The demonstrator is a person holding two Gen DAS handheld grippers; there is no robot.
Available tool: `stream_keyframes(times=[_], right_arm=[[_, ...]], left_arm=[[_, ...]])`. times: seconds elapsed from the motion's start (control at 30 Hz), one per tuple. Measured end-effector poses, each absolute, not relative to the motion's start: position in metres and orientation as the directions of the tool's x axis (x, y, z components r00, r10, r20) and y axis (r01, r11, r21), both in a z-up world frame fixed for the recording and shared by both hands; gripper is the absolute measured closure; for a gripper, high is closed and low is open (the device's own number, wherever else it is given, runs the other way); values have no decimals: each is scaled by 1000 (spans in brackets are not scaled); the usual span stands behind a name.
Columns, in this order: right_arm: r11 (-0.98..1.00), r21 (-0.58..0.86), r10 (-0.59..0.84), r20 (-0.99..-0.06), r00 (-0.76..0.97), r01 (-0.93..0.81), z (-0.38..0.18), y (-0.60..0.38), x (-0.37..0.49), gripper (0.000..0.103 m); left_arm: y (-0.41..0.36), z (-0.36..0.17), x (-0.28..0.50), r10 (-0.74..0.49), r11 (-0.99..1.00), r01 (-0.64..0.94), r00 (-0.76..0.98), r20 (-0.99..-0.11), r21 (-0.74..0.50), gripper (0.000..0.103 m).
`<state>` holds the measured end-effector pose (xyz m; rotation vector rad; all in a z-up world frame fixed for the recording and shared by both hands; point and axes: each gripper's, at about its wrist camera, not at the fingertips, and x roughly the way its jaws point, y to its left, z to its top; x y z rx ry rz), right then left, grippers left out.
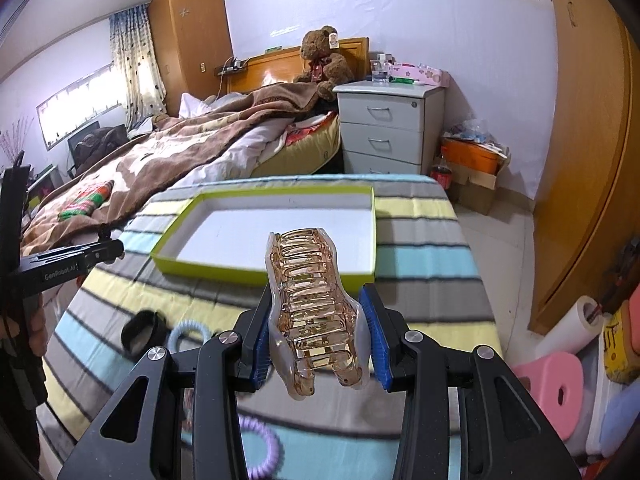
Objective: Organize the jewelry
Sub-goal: 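Lift the claw clip with the right tool while the left tool grasps the black figurine charm, then release the claw clip in the green box with the right tool while the left tool releases the black charm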
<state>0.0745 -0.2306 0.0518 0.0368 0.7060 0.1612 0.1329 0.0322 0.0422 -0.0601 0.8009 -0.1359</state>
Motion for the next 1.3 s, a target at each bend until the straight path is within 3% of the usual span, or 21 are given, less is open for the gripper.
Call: stream_keyframes(times=[0.47, 1.3], right_arm=[[991, 98, 134, -699, 702, -92, 33, -233, 169, 61], [996, 1, 56, -746, 664, -84, -3, -226, 244, 61]], left_arm=[[1, 39, 214, -236, 972, 177, 653, -719, -158, 82], [-5, -6, 280, -184, 983, 122, 586, -789, -138, 82]])
